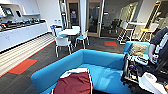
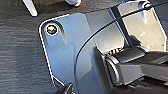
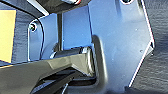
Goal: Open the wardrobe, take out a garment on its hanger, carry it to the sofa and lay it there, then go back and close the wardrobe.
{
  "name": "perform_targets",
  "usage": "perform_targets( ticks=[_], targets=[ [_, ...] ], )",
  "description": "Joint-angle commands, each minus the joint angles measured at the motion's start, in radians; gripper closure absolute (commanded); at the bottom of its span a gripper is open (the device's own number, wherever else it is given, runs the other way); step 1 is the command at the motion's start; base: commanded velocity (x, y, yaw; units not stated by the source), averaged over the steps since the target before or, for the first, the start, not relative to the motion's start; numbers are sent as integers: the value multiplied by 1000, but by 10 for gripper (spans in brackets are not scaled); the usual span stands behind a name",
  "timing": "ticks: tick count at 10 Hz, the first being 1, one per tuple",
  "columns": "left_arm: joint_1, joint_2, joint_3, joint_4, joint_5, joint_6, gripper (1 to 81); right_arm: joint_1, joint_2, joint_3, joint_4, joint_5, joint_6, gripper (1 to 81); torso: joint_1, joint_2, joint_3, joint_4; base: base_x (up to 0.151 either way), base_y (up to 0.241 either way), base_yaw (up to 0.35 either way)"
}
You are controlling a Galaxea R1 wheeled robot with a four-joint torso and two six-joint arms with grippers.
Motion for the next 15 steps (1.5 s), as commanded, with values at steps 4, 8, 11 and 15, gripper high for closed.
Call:
perform_targets(
  ticks=[4, 8, 11, 15],
  targets=[
    [-40, -10, -2, -11, 44, 3, 10, 25, -1, -2, -6, -62, -3, 10, 0, 0, 0, 0, 0, 0, 125],
    [-40, -10, 3, -6, 43, 4, 10, 22, -2, -2, -6, -68, -4, 10, 0, 0, 0, 0, 0, 0, 305],
    [-47, -10, -2, -8, 44, 4, 10, 13, -4, -3, -7, -71, -6, 10, 0, 0, 0, 0, 0, 0, 305],
    [-49, -11, -2, -8, 50, 9, 10, -4, -10, -5, -7, -71, -7, 10, 1, 0, 0, 0, 0, 0, 305]
  ],
)
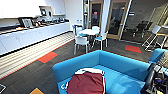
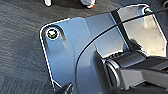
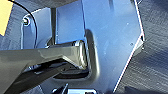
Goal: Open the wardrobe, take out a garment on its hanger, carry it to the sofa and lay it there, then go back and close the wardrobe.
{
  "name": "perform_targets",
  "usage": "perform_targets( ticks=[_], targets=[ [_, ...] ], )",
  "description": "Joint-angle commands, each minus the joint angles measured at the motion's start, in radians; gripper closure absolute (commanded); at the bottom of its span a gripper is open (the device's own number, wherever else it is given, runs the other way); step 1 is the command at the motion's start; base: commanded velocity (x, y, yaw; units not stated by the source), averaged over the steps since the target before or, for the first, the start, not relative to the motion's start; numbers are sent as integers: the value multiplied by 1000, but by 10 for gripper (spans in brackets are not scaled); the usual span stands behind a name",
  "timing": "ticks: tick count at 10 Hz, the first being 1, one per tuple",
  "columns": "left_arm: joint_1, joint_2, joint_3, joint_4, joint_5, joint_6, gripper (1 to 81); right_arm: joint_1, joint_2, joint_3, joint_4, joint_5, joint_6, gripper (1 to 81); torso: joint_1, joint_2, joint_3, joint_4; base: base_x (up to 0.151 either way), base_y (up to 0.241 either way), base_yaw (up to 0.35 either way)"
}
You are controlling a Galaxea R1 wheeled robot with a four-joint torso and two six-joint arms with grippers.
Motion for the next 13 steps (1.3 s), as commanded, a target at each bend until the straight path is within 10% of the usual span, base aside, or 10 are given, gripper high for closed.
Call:
perform_targets(
  ticks=[1, 13],
  targets=[
    [-37, -6, -6, -6, 50, 8, 10, 16, 7, 5, -7, -56, -3, 10, 0, 0, 0, 0, 0, 0, 305],
    [-37, -1, -6, -1, 52, 14, 10, 5, -2, 5, 2, -56, 3, 10, 0, 0, 0, 0, 0, 0, 305]
  ],
)
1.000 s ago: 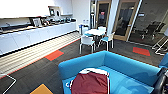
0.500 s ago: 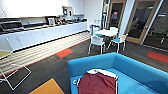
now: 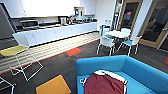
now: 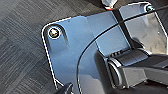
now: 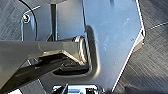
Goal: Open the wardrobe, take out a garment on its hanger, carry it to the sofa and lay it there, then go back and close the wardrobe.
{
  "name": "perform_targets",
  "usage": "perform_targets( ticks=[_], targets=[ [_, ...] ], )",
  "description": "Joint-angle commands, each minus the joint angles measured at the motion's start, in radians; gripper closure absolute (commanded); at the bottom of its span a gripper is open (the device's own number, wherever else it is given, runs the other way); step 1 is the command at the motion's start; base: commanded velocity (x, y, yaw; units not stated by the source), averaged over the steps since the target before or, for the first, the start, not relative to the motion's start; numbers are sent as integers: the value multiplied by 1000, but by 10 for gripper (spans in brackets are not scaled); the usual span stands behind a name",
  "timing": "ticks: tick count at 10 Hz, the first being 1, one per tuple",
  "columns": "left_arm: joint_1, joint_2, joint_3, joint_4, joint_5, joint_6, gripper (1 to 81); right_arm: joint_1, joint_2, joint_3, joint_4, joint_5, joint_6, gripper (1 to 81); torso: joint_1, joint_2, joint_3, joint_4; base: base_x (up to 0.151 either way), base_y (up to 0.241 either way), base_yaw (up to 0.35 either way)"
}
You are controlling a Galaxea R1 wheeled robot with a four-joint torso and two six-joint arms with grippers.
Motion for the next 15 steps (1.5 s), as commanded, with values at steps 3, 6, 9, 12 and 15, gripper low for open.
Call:
perform_targets(
  ticks=[3, 6, 9, 12, 15],
  targets=[
    [-37, 2, -2, 2, 46, 4, 10, 12, -6, 5, 3, -53, 2, 10, 0, 0, 0, 0, 0, 0, 305],
    [-39, 7, -2, 4, 46, 4, 10, 11, -14, 3, 5, -55, 3, 10, 0, 0, 0, 0, 0, 0, 305],
    [-42, 17, -2, 5, 48, 8, 10, 4, -20, 0, 5, -53, 8, 10, 0, 0, 0, 0, 0, 0, 305],
    [-45, 25, -2, 7, 48, 10, 10, 6, -21, 0, 5, -53, 11, 10, 0, 0, 0, 0, 0, 0, 305],
    [-45, 27, -2, 7, 48, 11, 10, 7, -20, 0, 5, -53, 11, 10, 0, 0, 0, 0, 0, 0, 305]
  ],
)
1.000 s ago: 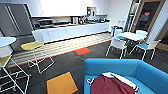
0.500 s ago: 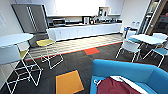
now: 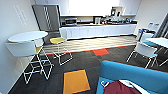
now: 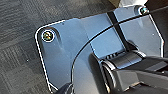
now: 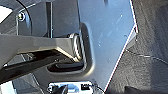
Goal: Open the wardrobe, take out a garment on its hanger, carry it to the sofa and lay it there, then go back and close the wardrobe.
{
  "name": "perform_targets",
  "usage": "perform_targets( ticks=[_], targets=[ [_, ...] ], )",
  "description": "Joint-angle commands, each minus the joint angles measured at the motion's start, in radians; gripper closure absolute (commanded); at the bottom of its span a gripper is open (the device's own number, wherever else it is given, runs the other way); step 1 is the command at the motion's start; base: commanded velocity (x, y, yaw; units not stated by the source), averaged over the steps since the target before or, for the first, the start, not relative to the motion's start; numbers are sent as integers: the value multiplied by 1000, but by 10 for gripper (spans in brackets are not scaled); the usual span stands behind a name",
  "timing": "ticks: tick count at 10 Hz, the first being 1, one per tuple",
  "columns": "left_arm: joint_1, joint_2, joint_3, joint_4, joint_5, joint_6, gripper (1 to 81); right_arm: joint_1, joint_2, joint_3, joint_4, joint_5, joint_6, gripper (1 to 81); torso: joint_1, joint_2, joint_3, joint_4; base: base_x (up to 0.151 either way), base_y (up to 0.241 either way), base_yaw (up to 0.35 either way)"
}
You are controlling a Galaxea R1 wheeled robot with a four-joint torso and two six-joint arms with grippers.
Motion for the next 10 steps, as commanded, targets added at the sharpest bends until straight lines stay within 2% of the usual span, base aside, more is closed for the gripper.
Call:
perform_targets(
  ticks=[1, 10],
  targets=[
    [-37, 4, -2, 6, 45, 4, 10, 26, 3, 0, 3, -57, 3, 10, 0, 0, 0, 0, 0, 0, 305],
    [-27, 6, -2, 7, 45, 4, 10, 27, 3, 0, 2, -59, -5, 10, 0, 0, 0, 0, 0, 0, 305]
  ],
)
